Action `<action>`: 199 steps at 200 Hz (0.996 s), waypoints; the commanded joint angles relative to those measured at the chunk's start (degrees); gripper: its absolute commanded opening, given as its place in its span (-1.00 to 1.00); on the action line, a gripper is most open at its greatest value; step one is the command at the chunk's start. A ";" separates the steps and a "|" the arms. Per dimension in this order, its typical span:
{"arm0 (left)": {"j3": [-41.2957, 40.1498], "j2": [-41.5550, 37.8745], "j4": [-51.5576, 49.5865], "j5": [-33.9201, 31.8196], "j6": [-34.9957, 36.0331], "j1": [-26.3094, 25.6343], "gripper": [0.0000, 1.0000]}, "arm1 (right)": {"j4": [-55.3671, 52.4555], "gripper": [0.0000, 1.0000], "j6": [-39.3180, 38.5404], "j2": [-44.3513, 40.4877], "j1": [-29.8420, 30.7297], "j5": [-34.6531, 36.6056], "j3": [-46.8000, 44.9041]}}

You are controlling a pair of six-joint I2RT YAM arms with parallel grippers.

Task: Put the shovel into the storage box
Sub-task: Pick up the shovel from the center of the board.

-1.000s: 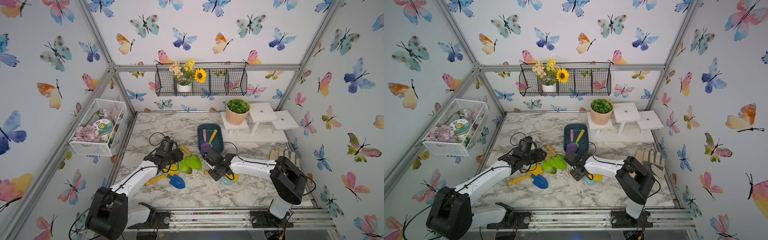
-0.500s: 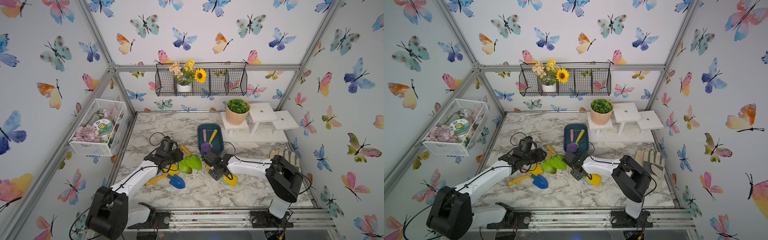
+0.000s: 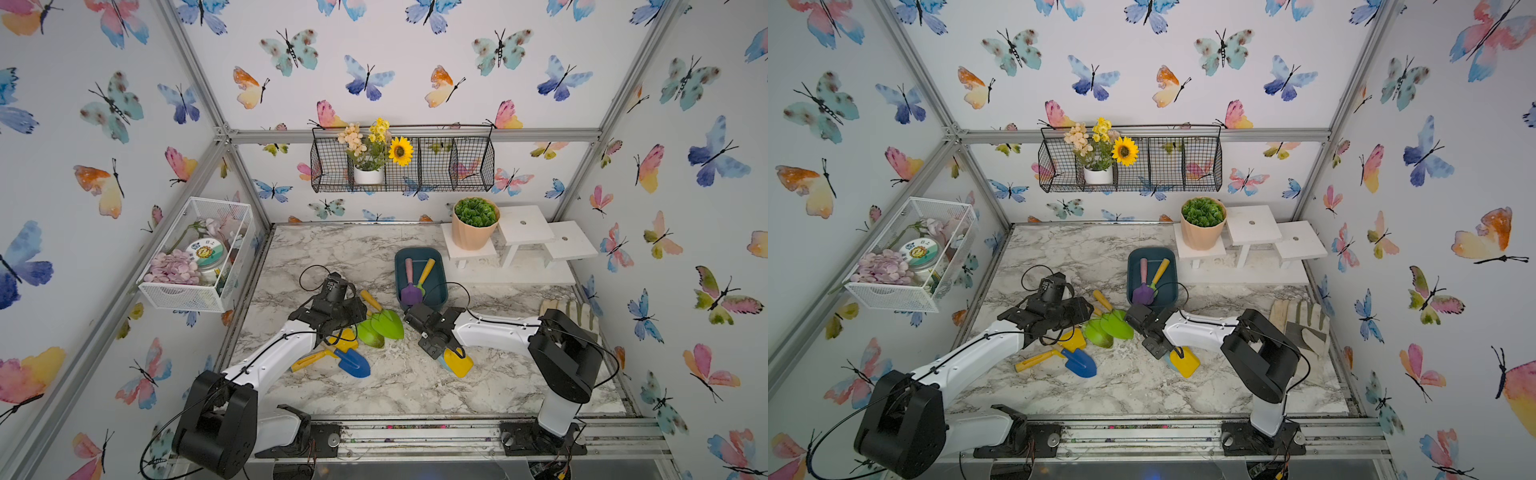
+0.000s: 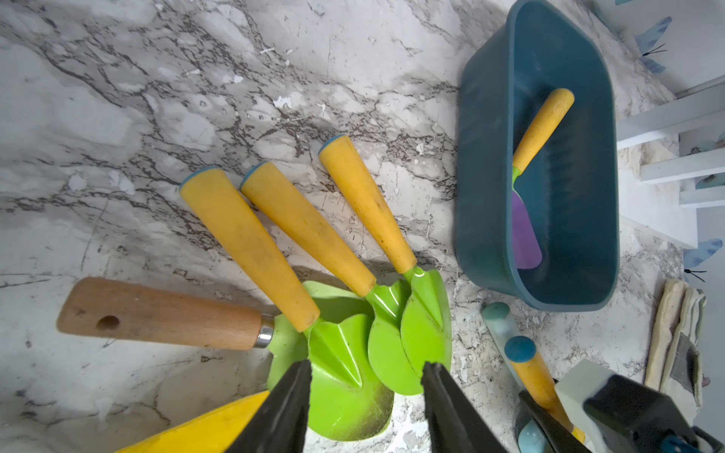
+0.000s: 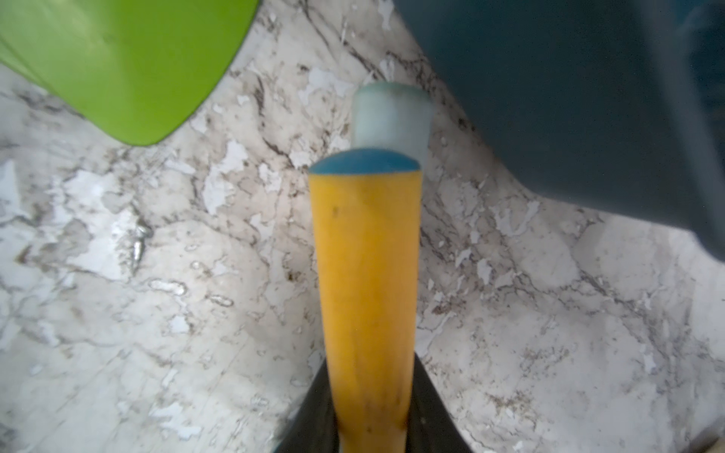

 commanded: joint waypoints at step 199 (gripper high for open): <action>5.96 -4.26 -0.57 5.13 3.25 -0.16 0.06 | -3.86 -0.54 5.79 2.49 -3.65 -8.83 25.38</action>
